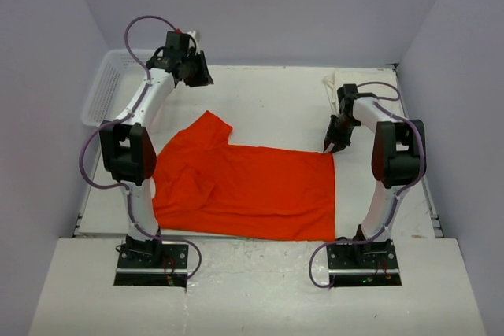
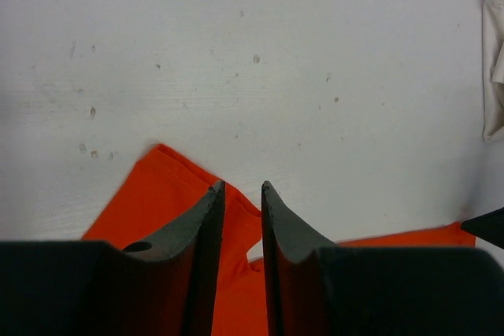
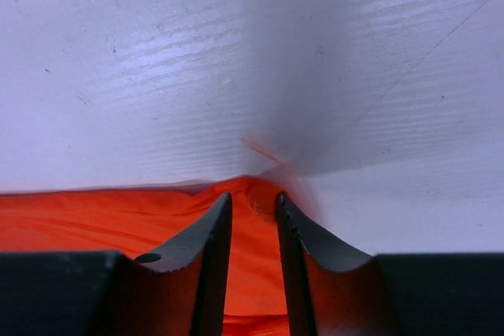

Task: Fold and stack the t-shirts
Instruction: Grap the side of the flattened tshirt furthest away from the robot with both arms

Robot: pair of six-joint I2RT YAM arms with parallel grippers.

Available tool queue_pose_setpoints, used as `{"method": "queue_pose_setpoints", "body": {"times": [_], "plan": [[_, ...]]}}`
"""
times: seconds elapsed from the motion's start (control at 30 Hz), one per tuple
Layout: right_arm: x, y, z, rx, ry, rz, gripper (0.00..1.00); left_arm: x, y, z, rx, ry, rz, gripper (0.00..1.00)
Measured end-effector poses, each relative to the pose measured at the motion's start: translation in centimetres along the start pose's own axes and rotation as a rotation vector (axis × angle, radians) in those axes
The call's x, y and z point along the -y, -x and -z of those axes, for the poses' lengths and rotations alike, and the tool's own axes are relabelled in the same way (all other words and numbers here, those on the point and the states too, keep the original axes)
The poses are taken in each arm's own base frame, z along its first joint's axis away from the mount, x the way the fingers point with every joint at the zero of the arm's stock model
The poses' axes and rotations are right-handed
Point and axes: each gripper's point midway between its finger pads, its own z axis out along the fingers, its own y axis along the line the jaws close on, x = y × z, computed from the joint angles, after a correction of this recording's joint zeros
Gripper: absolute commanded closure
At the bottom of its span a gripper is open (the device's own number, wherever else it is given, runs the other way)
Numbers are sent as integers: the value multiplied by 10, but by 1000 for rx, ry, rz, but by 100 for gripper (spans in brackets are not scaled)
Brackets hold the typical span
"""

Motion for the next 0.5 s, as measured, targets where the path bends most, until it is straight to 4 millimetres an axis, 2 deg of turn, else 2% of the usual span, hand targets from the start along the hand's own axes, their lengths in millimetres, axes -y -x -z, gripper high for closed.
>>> {"method": "queue_pose_setpoints", "body": {"times": [0.03,0.1,0.3,0.4,0.5], "plan": [[0,1,0,-1,-1,0,84,0,0,0,-1,1,0,73],[1,0,0,-2,-6,-2,100,-1,-1,0,-2,3,0,73],[2,0,1,-1,-10,-9,100,-11,-2,-6,1,45,-19,73],[1,1,2,4,-9,-11,100,-20,-11,-20,-26,70,-20,72],[-1,3,7,23,-6,-4,100,-33,-26,-42,-75,96,-21,68]]}}
